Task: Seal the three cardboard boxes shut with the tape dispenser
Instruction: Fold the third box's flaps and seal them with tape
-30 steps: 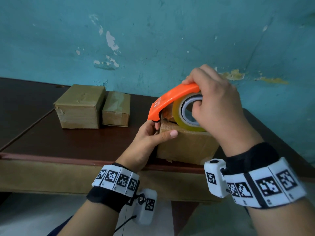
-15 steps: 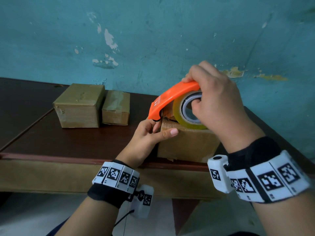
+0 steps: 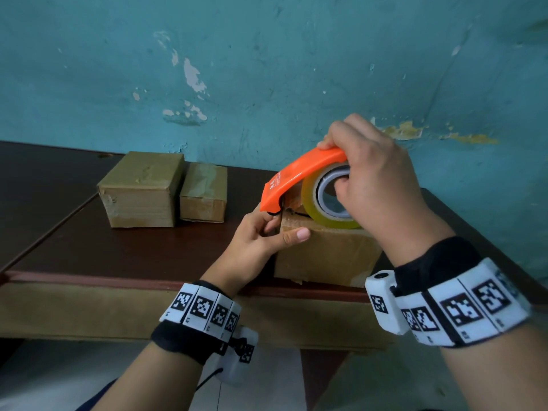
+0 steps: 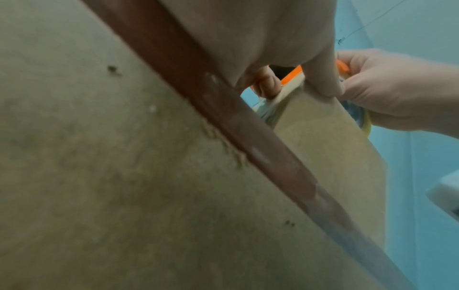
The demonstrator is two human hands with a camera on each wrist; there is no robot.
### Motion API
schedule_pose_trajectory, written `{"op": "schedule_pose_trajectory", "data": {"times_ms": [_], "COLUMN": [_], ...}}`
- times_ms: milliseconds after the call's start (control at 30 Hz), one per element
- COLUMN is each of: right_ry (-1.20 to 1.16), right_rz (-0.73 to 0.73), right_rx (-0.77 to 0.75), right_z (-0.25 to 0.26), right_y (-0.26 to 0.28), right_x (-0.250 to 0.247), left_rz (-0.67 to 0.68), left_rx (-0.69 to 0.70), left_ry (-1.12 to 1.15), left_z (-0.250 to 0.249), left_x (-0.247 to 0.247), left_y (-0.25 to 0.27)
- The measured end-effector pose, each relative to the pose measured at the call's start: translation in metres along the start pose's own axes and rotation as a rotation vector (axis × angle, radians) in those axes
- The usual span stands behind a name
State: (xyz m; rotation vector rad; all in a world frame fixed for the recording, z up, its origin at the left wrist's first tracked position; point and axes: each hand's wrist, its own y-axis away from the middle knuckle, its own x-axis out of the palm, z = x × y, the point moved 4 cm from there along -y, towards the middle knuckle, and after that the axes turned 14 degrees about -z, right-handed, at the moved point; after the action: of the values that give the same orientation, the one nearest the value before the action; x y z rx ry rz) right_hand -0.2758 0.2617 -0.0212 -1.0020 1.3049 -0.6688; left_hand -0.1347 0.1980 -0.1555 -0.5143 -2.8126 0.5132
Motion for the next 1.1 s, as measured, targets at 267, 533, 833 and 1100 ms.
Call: {"op": "schedule_pose_trajectory", "data": {"times_ms": [267,533,833,1100], "right_ry": [-0.001,-0.022,-0.063,-0.076], "right_rz": [-0.025,-0.004,0.005,0.065], "right_rx": [-0.003,0.003,0.019,-0.016], "right_z": [-0.003,-0.006,-0.006,-0.011], "right_y": [-0.001,-0.002,-0.002,-0.001], "right_x": [0.003,0.003,-0.001,-0.004], "left_rz": [-0.003,0.029,0.052,0.024], "left_rx": [-0.003,-0.017,0.01,0.081], "left_ry": [-0.03,-0.083,-0.12,-0.157], "left_z": [-0.004,-0.007,-0.02,-0.015], "left_x": [0.0,0.0,0.001,0.004], "left_y": [0.002,0.001,0.006,0.011]}}
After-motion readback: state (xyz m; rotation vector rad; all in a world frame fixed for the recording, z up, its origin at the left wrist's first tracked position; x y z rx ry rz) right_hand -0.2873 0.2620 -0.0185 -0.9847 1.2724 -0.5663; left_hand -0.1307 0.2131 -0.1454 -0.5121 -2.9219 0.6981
